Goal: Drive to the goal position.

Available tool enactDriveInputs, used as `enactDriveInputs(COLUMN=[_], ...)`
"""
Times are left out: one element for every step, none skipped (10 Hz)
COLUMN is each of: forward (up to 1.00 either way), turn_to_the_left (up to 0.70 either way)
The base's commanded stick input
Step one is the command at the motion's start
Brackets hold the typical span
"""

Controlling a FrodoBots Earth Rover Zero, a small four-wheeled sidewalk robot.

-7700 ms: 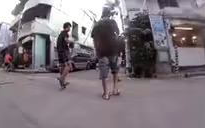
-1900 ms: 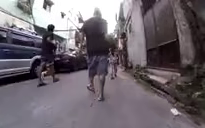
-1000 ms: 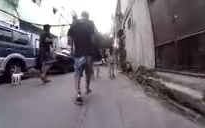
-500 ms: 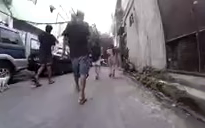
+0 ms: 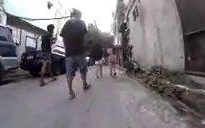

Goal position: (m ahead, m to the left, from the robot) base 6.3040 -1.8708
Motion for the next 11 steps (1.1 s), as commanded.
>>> enactDriveInputs(forward=[1.0,1.0,1.0,1.0,1.0,1.0,1.0,1.0,1.0,1.0,1.0], turn_to_the_left=[0.16,0.27,0.27,0.05,0.0,0.0,0.0,0.0,0.15,0.27,0.08])
